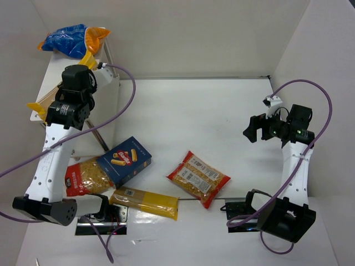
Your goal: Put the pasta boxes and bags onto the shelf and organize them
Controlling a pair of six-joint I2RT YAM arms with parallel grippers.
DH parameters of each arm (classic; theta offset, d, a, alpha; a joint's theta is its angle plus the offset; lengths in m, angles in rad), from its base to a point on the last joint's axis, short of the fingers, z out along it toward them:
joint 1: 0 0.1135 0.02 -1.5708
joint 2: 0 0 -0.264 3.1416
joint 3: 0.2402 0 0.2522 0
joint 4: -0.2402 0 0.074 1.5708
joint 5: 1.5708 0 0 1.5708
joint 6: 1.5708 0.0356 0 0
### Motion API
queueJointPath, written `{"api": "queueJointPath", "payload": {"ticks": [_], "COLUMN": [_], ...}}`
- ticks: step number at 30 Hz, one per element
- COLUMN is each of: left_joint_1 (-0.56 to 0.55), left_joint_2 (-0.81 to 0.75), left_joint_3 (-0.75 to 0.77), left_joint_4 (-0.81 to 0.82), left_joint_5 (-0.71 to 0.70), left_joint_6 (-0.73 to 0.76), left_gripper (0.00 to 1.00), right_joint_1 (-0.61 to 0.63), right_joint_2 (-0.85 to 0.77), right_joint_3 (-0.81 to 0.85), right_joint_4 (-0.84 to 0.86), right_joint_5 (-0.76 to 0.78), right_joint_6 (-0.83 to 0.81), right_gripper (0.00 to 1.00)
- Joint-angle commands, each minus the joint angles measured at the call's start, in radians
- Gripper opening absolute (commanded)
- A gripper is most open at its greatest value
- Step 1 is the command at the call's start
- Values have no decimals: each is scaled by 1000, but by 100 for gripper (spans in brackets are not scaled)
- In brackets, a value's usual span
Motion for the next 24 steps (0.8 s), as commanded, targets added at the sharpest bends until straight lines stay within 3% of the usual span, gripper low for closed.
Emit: {"api": "queueJointPath", "payload": {"ticks": [1,16,24], "left_joint_1": [36,211,222], "left_joint_2": [19,97,145], "left_joint_3": [58,57,107], "left_joint_4": [167,249,261], "left_joint_5": [-53,160,222], "left_joint_6": [-58,-20,-29], "left_gripper": [0,0,0], "right_joint_1": [9,9,9], "right_joint_2": [4,-14,-14], "right_joint_3": [-5,-14,-5], "right_joint_4": [50,50,50], "right_joint_5": [-12,18,36], "right_joint_6": [-10,-1,9], "right_gripper": [100,100,100]}}
